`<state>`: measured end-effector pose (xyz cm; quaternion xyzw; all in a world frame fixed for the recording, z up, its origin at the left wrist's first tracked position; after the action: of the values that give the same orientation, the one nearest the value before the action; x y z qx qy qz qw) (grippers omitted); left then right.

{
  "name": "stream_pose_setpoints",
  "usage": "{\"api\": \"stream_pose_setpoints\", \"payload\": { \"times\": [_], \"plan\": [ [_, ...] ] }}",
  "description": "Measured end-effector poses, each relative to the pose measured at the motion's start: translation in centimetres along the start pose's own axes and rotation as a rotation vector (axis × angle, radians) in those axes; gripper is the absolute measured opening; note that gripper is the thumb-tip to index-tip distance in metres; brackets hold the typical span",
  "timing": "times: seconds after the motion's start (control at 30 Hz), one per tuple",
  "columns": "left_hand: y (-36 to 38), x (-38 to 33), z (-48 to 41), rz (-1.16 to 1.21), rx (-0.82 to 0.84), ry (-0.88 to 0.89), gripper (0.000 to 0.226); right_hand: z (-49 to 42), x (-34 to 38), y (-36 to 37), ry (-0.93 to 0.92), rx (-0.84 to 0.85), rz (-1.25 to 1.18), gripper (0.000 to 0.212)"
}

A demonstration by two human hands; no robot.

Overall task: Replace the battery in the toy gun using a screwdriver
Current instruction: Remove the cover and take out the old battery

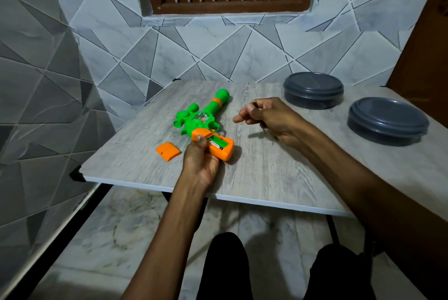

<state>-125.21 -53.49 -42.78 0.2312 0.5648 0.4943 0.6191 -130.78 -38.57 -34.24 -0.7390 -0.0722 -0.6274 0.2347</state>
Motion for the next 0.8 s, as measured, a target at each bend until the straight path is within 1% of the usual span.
{"api": "stream_pose_setpoints", "payload": {
  "times": [0.1,0.17,0.23,0.33,0.43,0.53,0.67,0.8],
  "plan": [
    [-0.3,-0.1,-0.3,0.021,-0.005,-0.002,0.038,-0.6,-0.2,2.0,-0.073,-0.012,0.031,0.028],
    [-0.4,-0.1,-0.5,0.033,0.001,0.003,0.042,-1.1,-0.3,3.2,-0.088,-0.016,-0.024,0.028],
    [-0.5,-0.1,-0.6,0.040,0.020,0.008,0.038,-1.4,0.0,4.3,-0.122,-0.026,-0.098,0.027],
    [-0.5,0.0,-0.5,0.055,0.065,-0.006,0.024,-1.5,0.4,5.6,-0.152,-0.071,-0.201,0.023],
    [-0.5,0.0,-0.7,0.069,0.074,-0.001,0.024,-1.6,0.5,6.5,-0.155,-0.124,-0.237,0.012],
    [-0.3,0.0,-0.4,0.074,0.081,-0.003,0.024,-1.7,0.6,7.1,-0.173,-0.164,-0.187,0.013],
    [-0.6,-0.1,-0.6,0.092,0.076,-0.018,0.034,-2.1,0.2,7.1,-0.290,-0.249,-0.007,0.015],
    [-1.0,0.0,-1.1,0.120,0.071,-0.027,0.039,-2.2,-0.1,7.1,-0.367,-0.250,0.089,0.018]
  ]
}}
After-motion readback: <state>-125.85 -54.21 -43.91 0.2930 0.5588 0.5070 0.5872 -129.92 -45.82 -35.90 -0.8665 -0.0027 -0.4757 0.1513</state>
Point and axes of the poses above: each hand's wrist, its own z-axis away from the middle knuckle, its own y-axis out of the palm, x = y × z, the point moved 3 cm from there along -z, towards the middle knuckle
